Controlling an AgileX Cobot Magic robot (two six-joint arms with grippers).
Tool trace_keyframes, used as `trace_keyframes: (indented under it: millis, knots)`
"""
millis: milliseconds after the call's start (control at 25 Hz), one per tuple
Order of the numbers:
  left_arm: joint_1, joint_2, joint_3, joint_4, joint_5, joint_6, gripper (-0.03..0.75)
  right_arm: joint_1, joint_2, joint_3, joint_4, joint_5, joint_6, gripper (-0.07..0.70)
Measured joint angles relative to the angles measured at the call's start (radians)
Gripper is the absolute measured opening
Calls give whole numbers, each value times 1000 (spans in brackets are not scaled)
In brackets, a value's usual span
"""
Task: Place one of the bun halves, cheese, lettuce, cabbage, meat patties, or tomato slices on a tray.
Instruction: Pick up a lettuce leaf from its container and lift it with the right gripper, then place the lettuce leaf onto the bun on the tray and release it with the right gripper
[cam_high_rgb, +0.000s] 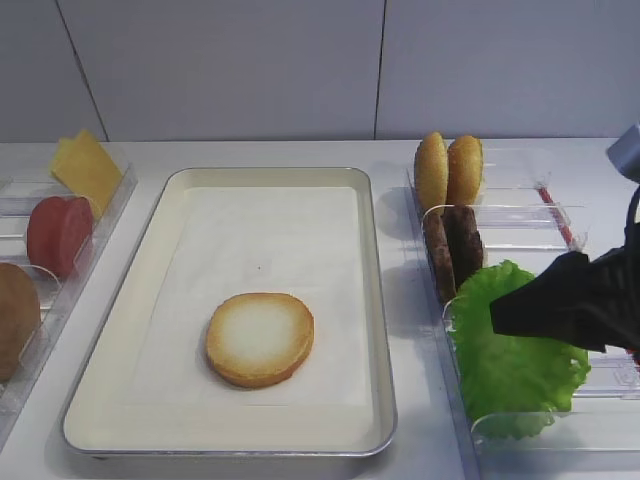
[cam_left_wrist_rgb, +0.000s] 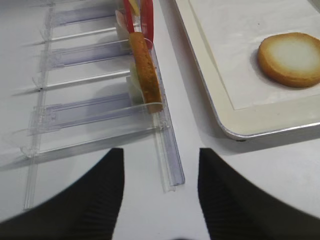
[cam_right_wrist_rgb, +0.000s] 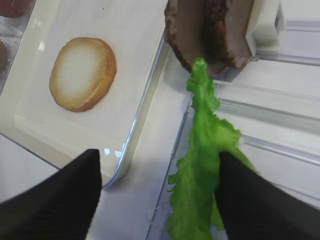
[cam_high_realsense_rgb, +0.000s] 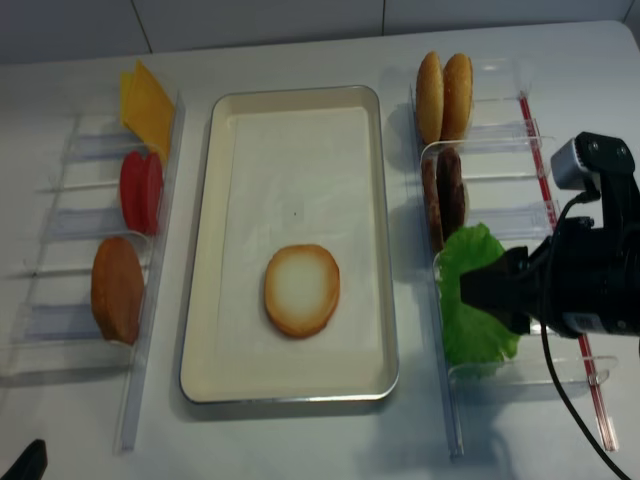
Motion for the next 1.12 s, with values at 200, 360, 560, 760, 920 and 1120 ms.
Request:
trace_keyframes:
  millis: [200,360,560,760,920,1120]
  knots:
    - [0,0,0,0,0,0,347,0,24,0,6,-6,-9,221]
    - [0,0,0,0,0,0,347,0,27,0,6,-26,-11,27]
    - [0,0,0,0,0,0,347,0,27,-78,-3,68,12,20]
    - [0,0,0,0,0,0,347,0,27,-171,-3,180,66,20]
    - [0,0,0,0,0,0,347,62,27,-228,3,244,104,20]
    - [0,0,0,0,0,0,347,212,62,-267,70,199,123,20]
